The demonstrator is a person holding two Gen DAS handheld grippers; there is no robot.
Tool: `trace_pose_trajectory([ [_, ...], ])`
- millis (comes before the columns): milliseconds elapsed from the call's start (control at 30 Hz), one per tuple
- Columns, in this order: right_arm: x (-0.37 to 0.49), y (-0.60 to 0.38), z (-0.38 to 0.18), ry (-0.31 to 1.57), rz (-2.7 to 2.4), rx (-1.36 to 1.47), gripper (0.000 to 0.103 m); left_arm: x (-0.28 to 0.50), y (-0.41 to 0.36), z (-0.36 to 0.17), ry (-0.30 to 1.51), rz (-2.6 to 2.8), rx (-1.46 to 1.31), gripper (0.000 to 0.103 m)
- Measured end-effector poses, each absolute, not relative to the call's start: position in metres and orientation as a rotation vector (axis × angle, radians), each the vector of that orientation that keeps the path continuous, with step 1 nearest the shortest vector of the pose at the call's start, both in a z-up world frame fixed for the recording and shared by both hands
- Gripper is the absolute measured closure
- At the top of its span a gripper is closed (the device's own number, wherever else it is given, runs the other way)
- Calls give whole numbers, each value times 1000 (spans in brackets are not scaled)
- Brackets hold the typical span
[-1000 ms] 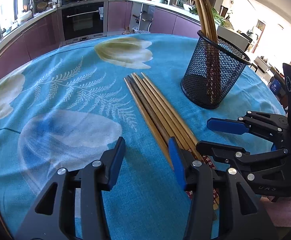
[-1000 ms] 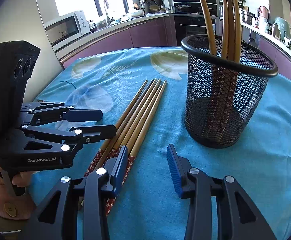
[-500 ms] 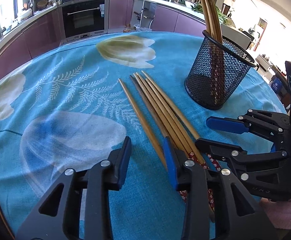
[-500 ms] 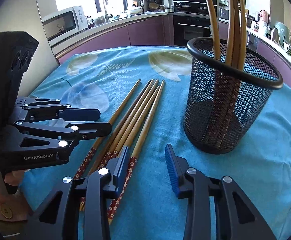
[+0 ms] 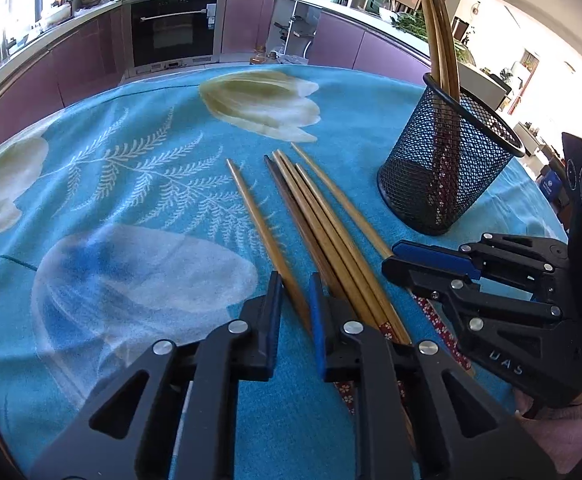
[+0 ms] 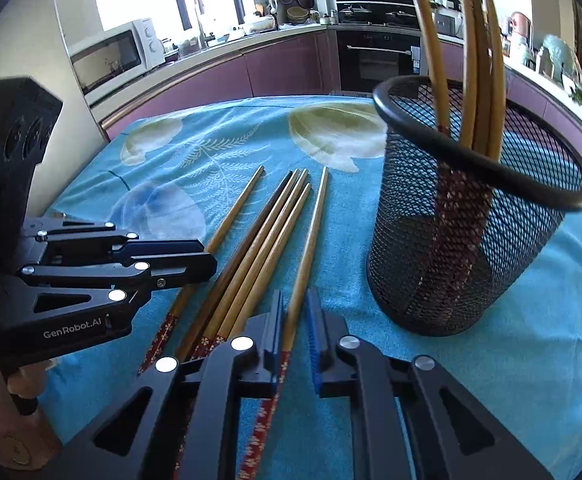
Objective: Organize utensils
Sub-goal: 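Close the right gripper on a chopstick while the left gripper closes on another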
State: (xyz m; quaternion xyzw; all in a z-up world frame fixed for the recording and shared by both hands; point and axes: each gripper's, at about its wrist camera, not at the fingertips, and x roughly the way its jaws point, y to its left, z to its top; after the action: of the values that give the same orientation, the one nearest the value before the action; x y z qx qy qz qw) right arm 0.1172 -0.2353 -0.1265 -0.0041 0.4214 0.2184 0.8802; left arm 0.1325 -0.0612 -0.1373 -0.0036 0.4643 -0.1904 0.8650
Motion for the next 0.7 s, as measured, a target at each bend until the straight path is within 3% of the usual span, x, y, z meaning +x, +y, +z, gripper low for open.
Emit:
trace_pose_trajectory([
  [233,114,-244,-124,867,466,52,97,126,-55,-135,962,-389,-48,95],
  [700,104,-242,-123,904,545,15,97,112,-58,-135,968,-441,-19,95],
])
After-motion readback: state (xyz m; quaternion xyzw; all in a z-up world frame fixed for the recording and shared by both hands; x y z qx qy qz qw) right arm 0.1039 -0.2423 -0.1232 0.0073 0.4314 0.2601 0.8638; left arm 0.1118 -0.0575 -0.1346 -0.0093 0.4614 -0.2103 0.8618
